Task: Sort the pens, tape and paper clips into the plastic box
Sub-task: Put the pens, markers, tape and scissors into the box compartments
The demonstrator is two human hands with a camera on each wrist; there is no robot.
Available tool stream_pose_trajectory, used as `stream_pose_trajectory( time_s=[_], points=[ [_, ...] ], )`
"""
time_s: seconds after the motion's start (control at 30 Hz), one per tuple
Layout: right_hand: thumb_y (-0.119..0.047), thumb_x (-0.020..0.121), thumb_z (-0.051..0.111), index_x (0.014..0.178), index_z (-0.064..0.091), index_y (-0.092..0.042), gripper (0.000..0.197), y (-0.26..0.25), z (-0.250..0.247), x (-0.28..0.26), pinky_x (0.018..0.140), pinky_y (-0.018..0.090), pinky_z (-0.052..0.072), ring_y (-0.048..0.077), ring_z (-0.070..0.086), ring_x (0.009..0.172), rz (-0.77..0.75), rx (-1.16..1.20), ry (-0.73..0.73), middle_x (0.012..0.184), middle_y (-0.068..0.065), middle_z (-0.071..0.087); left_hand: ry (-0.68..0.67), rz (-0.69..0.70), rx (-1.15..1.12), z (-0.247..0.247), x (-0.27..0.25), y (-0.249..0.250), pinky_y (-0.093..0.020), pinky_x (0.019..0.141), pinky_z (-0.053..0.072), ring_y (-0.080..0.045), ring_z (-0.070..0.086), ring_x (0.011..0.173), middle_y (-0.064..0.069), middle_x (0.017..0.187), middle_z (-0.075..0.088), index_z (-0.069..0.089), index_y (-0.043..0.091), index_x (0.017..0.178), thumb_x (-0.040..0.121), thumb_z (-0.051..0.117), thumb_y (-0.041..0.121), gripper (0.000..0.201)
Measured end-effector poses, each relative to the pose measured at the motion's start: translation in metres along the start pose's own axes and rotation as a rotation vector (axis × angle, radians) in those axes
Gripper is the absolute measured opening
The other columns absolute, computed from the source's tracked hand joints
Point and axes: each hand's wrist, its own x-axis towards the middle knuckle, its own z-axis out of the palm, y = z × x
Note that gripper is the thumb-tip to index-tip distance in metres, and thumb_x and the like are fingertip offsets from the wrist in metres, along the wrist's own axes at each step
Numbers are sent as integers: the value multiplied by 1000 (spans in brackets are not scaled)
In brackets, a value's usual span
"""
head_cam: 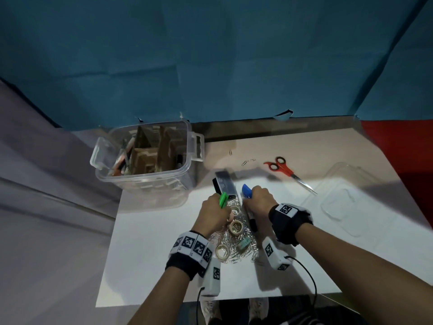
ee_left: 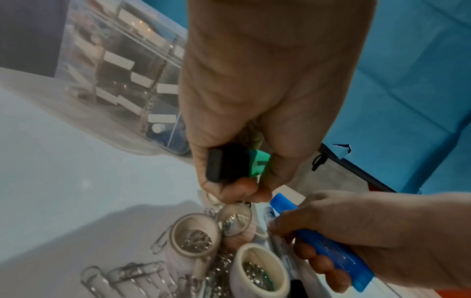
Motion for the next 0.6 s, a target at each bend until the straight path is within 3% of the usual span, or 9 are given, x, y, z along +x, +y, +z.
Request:
stream_pose_trajectory(
  time_s=[0.1, 0.23, 0.4, 0.47, 0.6],
  points=[
    [-27, 93, 60, 111, 54, -3, 31, 3, -7, 0, 76, 35, 48, 33, 63, 98, 31, 57, -1, 109, 16, 62, -8, 34, 28, 5, 1, 7, -47, 71, 58, -33, 69, 82, -14, 94, 67, 60, 10, 101, 89, 62, 12, 12],
    [-31, 88, 61, 90, 60, -4, 27, 9, -18, 2, 73, 41, 55, 33, 68, 82, 32, 235, 96, 90, 16, 70, 0, 50, 22, 9, 9, 11, -49, 74, 61, -32, 71, 81, -13, 92, 68, 61, 12, 95, 88, 61, 13, 6],
    [-30, 81, 62, 91, 60, -10, 22, 10, -26, 4, 74, 48, 57, 37, 69, 82, 35, 369, 171, 90, 16, 69, 23, 66, 67, 17, 17, 14, -44, 70, 61, -31, 70, 78, -13, 93, 65, 62, 8, 94, 86, 63, 15, 11],
    [-33, 81, 63, 95, 60, -10, 27, 12, -25, 5, 72, 45, 56, 35, 68, 81, 40, 375, 174, 90, 15, 68, 33, 92, 188, 21, 17, 21, -37, 65, 56, -28, 65, 77, -11, 90, 61, 58, 7, 86, 85, 63, 14, 9],
    [-28, 85, 64, 96, 61, -7, 24, 19, -26, -4, 64, 35, 49, 29, 62, 71, 35, 376, 145, 83, 16, 67, 42, 140, 419, 35, 22, 30, -38, 69, 54, -27, 60, 78, -6, 85, 57, 51, 10, 82, 88, 64, 13, 14]
  ],
)
